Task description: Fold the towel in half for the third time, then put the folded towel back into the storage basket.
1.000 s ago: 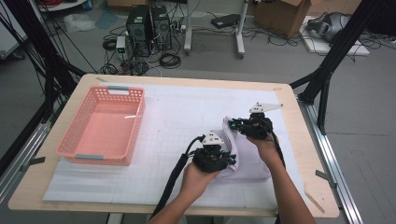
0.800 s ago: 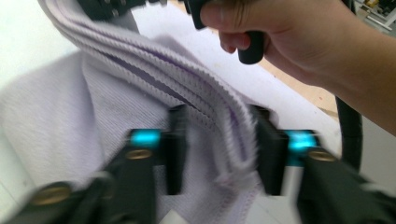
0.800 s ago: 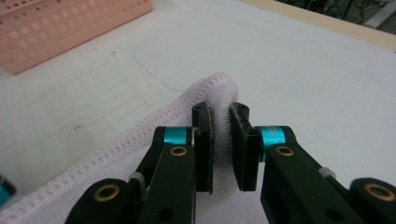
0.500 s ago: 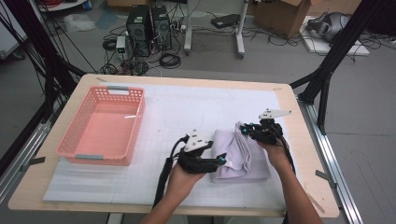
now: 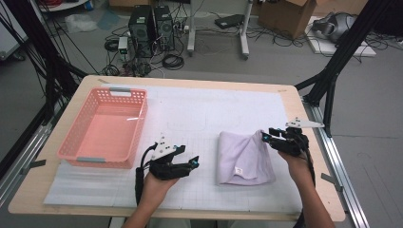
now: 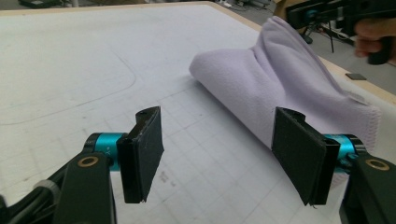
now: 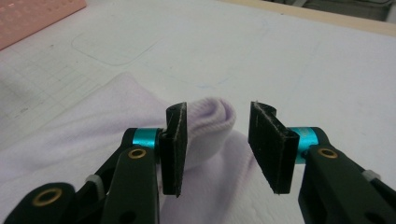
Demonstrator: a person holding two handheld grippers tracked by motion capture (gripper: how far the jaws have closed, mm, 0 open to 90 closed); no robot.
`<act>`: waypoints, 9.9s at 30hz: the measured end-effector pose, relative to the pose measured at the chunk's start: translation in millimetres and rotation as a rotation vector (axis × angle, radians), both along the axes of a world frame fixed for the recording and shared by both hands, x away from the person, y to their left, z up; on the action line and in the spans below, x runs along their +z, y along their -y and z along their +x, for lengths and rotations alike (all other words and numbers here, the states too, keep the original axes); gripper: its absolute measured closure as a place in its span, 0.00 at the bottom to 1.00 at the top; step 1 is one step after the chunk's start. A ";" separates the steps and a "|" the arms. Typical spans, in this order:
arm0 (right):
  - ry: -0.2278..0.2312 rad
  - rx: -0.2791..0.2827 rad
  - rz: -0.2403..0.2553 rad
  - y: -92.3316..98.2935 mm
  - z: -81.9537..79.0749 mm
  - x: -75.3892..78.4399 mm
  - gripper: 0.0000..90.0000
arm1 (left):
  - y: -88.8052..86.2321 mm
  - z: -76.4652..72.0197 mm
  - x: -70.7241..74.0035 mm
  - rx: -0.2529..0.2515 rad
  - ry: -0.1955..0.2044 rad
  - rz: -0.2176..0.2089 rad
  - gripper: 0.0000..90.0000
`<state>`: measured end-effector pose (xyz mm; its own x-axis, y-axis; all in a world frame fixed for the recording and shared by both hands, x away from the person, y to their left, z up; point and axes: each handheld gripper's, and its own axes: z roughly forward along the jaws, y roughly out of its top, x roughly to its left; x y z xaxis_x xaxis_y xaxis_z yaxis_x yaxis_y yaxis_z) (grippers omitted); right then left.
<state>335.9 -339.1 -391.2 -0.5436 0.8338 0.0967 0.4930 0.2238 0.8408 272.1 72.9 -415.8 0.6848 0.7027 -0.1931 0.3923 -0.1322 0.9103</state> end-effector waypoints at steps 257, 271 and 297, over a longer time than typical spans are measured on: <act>0.074 -0.072 -0.047 41.8 -138.5 -27.8 0.22 | 127.4 52.8 -27.6 -0.153 -0.267 0.201 0.50; 0.074 -0.074 -0.044 41.9 -139.2 -27.0 0.22 | 115.7 51.5 -18.3 -0.221 -0.199 0.065 0.79; 0.069 -0.064 -0.038 37.1 -136.8 -28.5 0.22 | 42.7 41.8 32.6 -0.254 -0.023 -0.121 0.80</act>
<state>199.0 -376.2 -419.7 -0.4935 0.8693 0.0287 0.4485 0.2261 0.8647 313.9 30.2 -383.2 0.8304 0.4802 -0.2825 0.3810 -0.1195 0.9168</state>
